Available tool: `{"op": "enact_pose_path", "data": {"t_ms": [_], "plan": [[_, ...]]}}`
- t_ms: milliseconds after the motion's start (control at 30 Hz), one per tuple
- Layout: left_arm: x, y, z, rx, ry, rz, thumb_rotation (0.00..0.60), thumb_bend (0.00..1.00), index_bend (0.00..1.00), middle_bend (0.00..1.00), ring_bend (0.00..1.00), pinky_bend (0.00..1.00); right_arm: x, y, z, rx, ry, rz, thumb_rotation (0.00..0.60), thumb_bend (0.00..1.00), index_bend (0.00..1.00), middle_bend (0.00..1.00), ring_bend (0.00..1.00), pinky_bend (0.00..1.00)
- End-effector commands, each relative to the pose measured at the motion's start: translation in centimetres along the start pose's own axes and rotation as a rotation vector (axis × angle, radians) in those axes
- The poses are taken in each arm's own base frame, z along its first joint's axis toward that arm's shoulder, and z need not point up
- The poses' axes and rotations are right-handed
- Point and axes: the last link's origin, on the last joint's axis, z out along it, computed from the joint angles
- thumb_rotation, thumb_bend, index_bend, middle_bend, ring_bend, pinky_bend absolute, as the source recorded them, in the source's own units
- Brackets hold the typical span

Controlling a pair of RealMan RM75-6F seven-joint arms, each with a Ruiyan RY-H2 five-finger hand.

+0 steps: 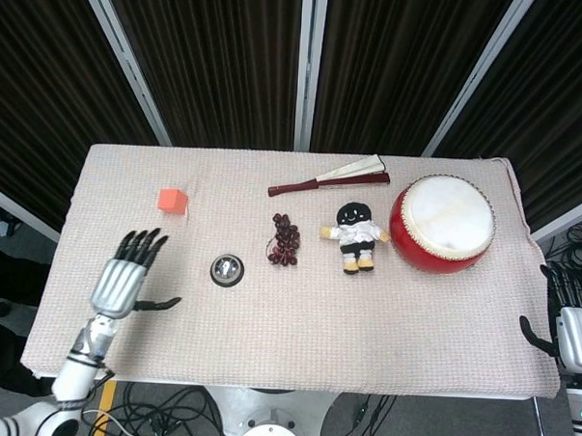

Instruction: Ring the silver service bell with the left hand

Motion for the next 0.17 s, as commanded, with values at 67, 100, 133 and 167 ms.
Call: {"op": "enact_pose_path", "data": {"t_ms": [67, 100, 133, 167], "plan": [[2.1, -3.4, -4.8, 0.125, 0.011, 0.061, 0.247, 0.00, 0.01, 0.00, 0.00, 0.00, -0.2, -0.1, 0.0, 0.005, -0.004, 0.003, 0.600, 0.27, 0.00, 0.00, 0.00, 0.00], [2.4, -3.9, -5.3, 0.144, 0.017, 0.068, 0.245, 0.00, 0.01, 0.00, 0.00, 0.00, -0.3, -0.2, -0.1, 0.007, -0.004, 0.003, 0.600, 0.27, 0.00, 0.00, 0.00, 0.00], [2.8, -4.6, -5.8, 0.165, 0.028, 0.076, 0.244, 0.00, 0.01, 0.00, 0.00, 0.00, -0.3, -0.2, -0.1, 0.008, -0.004, 0.002, 0.600, 0.27, 0.00, 0.00, 0.00, 0.00], [3.0, -5.1, -6.2, 0.179, 0.036, 0.083, 0.244, 0.00, 0.01, 0.00, 0.00, 0.00, -0.4, -0.3, -0.2, 0.010, -0.004, 0.001, 0.600, 0.27, 0.00, 0.00, 0.00, 0.00]]}}
